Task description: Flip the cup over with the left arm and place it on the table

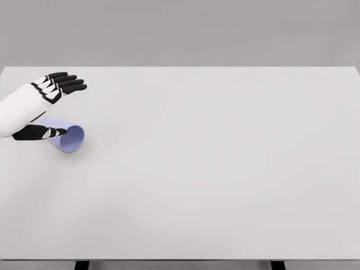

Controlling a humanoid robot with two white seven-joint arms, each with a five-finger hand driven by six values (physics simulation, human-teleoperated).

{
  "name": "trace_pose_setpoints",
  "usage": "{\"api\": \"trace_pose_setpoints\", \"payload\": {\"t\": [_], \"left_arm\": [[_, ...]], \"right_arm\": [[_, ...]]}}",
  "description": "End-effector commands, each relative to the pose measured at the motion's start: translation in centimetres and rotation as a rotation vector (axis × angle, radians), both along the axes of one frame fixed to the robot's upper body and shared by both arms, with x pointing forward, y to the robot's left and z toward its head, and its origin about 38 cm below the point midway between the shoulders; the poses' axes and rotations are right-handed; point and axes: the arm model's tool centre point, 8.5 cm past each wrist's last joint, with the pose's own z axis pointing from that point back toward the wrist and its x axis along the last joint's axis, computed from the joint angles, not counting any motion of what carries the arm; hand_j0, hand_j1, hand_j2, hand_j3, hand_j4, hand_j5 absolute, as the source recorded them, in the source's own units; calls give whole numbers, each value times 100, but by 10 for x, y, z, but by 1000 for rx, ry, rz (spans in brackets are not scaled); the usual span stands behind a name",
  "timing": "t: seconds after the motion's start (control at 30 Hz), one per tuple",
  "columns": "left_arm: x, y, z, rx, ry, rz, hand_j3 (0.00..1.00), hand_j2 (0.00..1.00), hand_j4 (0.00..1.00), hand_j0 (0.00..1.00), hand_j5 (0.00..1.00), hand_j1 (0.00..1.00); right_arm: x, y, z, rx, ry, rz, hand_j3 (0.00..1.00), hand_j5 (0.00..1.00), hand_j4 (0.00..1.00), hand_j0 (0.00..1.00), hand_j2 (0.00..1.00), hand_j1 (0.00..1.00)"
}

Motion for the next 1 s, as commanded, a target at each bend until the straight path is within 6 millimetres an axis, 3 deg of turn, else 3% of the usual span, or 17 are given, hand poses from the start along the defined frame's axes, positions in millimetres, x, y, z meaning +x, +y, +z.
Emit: {"api": "trace_pose_setpoints", "payload": {"t": [0.0, 0.1, 0.23, 0.43, 0.7, 0.97], "left_arm": [[0, 5, 4, 25, 4, 1, 100, 100, 100, 100, 100, 100], [-6, 18, 5, 134, 62, -11, 100, 100, 100, 100, 100, 100], [-4, 23, -3, 129, 102, 4, 100, 100, 100, 100, 100, 100], [-6, 23, -14, 188, 184, -15, 100, 100, 100, 100, 100, 100], [-7, 25, -23, 157, 296, -30, 100, 100, 100, 100, 100, 100], [6, 30, -24, 139, 364, 93, 100, 100, 100, 100, 100, 100]], "right_arm": [[0, 0, 0, 0, 0, 1, 100, 100, 100, 100, 100, 100], [0, 0, 0, 0, 0, 1, 100, 100, 100, 100, 100, 100], [1, 0, 0, 0, -1, 0, 100, 100, 100, 100, 100, 100], [0, 0, 0, 0, 0, 1, 100, 100, 100, 100, 100, 100], [0, 0, 0, 0, 0, 1, 100, 100, 100, 100, 100, 100], [0, 0, 0, 0, 0, -1, 100, 100, 100, 100, 100, 100]]}}
